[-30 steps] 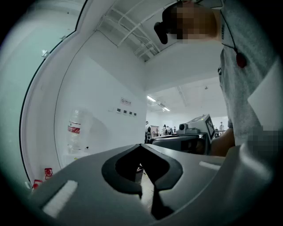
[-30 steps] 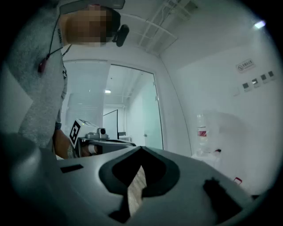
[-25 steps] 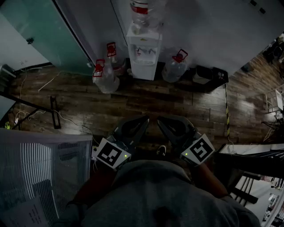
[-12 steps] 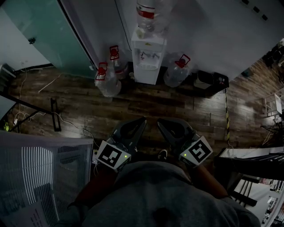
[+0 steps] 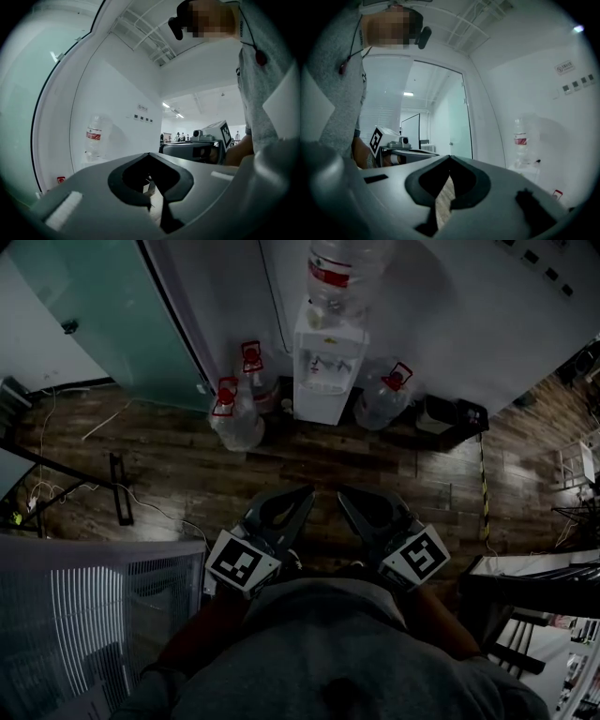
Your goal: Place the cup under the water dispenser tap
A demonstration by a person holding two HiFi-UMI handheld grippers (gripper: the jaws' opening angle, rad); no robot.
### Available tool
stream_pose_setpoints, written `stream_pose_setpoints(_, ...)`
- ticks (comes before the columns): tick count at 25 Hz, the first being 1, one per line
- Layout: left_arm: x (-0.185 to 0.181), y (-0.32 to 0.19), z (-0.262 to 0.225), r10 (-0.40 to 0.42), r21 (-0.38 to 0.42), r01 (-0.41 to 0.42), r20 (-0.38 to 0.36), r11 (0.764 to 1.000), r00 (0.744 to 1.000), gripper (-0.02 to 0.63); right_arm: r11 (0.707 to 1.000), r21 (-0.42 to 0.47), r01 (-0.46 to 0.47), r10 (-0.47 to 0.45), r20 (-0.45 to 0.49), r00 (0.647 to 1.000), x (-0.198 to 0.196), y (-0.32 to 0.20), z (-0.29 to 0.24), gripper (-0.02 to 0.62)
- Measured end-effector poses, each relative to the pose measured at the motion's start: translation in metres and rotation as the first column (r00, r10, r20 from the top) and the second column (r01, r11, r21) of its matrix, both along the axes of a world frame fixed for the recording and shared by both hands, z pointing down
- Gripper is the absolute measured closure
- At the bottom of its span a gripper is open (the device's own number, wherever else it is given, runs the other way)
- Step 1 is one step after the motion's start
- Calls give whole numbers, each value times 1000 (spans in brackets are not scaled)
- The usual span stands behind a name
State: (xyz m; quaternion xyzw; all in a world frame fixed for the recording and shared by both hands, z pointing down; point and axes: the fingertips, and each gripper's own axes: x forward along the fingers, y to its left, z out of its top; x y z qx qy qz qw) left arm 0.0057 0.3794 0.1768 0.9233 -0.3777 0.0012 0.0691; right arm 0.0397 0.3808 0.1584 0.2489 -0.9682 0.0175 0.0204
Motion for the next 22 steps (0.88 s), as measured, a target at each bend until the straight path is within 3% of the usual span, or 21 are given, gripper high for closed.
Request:
stream_pose_setpoints(7, -21, -16, 0, 46, -8, -46, -5, 999, 999, 598, 1000, 0, -5, 5, -22, 1000, -28, -18, 8, 586)
stream_pose_setpoints(11, -24, -31, 7, 73, 28, -73, 11, 997, 997, 598, 1000, -16, -6, 5, -20, 1000, -31, -36, 14, 586)
stream_pose_setpoints(15, -23, -61, 8, 51, -9, -51, -10, 999, 999, 598, 1000, -31, -3, 3, -8, 1000, -27, -66, 21, 586)
stream_pose_setpoints(22, -23, -128, 3, 17, -6, -17, -15, 1000, 1000, 598, 999, -15, 41, -41, -3, 999, -22, -132, 15, 586)
